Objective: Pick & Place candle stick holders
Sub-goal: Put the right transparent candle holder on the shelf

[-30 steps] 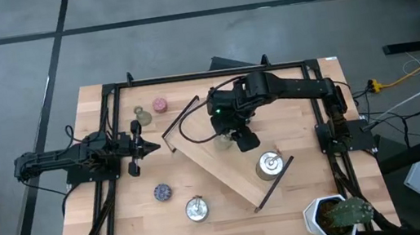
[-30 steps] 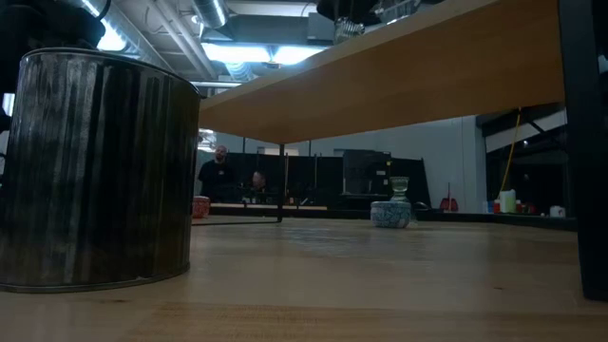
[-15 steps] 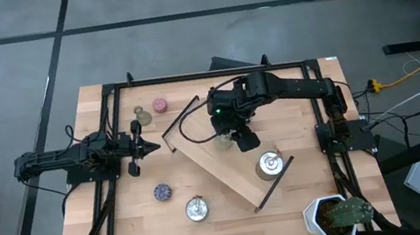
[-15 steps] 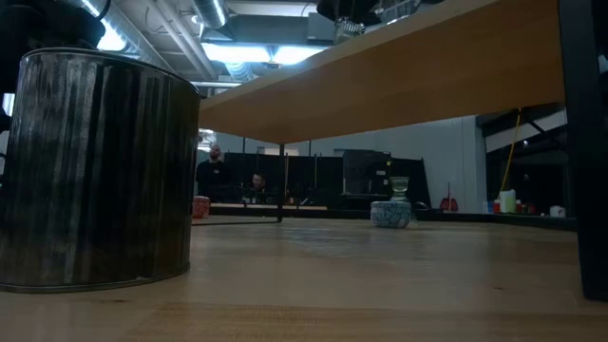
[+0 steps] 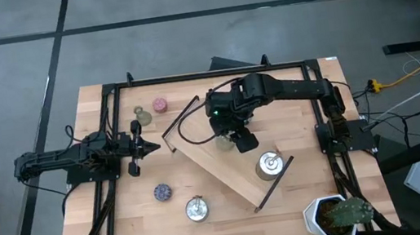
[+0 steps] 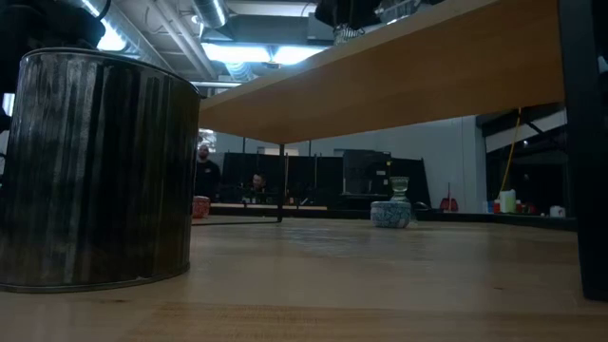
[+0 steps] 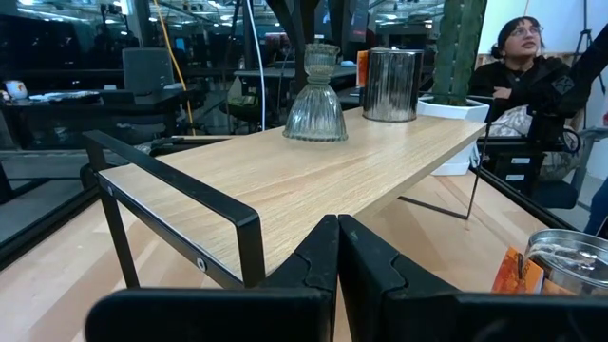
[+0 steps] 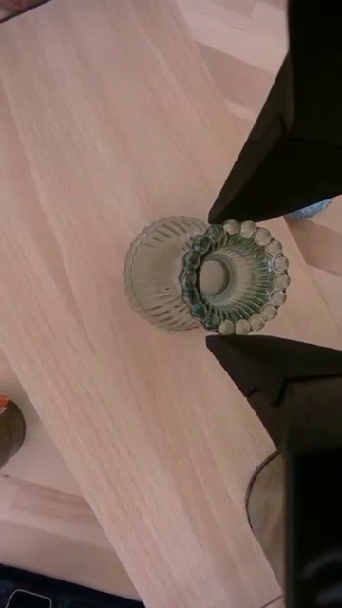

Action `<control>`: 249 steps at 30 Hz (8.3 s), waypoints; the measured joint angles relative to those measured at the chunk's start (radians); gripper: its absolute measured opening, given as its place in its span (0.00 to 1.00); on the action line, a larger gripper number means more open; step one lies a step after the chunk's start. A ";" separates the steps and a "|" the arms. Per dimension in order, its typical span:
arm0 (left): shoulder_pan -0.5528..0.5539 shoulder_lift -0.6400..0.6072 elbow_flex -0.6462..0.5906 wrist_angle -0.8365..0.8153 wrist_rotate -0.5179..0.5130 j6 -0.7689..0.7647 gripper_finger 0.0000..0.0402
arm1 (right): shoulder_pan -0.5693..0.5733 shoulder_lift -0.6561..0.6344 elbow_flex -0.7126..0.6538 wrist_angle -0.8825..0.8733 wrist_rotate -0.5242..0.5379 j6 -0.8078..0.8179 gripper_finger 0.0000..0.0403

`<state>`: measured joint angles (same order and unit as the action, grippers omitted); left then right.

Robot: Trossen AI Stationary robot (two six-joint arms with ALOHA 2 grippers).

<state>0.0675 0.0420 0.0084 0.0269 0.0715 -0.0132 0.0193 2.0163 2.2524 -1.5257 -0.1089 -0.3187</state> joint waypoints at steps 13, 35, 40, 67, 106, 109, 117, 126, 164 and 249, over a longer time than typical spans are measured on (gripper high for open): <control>0.000 0.000 0.000 0.000 0.000 0.000 0.01 | 0.000 0.002 0.000 0.042 0.002 0.000 0.49; 0.000 0.000 0.000 0.000 0.000 0.000 0.01 | 0.000 0.002 0.000 0.030 0.003 0.000 0.49; 0.000 0.000 0.000 0.000 0.000 0.000 0.01 | 0.000 0.002 0.000 0.030 0.003 0.000 0.49; 0.000 0.000 0.000 0.000 0.000 0.000 0.01 | -0.005 -0.036 -0.001 0.043 0.046 0.032 0.76; 0.000 0.000 0.000 0.000 0.000 0.000 0.01 | -0.014 -0.033 -0.001 -0.045 0.060 0.076 0.43; 0.000 0.000 0.000 0.000 0.000 0.000 0.01 | -0.017 -0.043 0.000 -0.045 0.079 0.076 0.40; 0.000 0.000 0.000 0.000 0.000 0.000 0.01 | -0.033 -0.047 0.000 -0.045 0.071 0.077 0.34; 0.000 0.000 0.000 0.000 0.000 0.000 0.01 | -0.048 -0.059 -0.001 -0.045 0.068 0.106 0.18; 0.000 0.000 0.000 0.000 0.000 0.000 0.01 | -0.027 -0.348 -0.580 0.301 -0.053 0.169 0.01; 0.000 0.000 0.000 0.000 0.000 0.000 0.01 | -0.483 -0.340 -0.578 0.313 0.238 0.305 0.00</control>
<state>0.0676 0.0422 0.0084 0.0272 0.0715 -0.0132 -0.4634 1.6758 1.6744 -1.2126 0.1289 -0.0139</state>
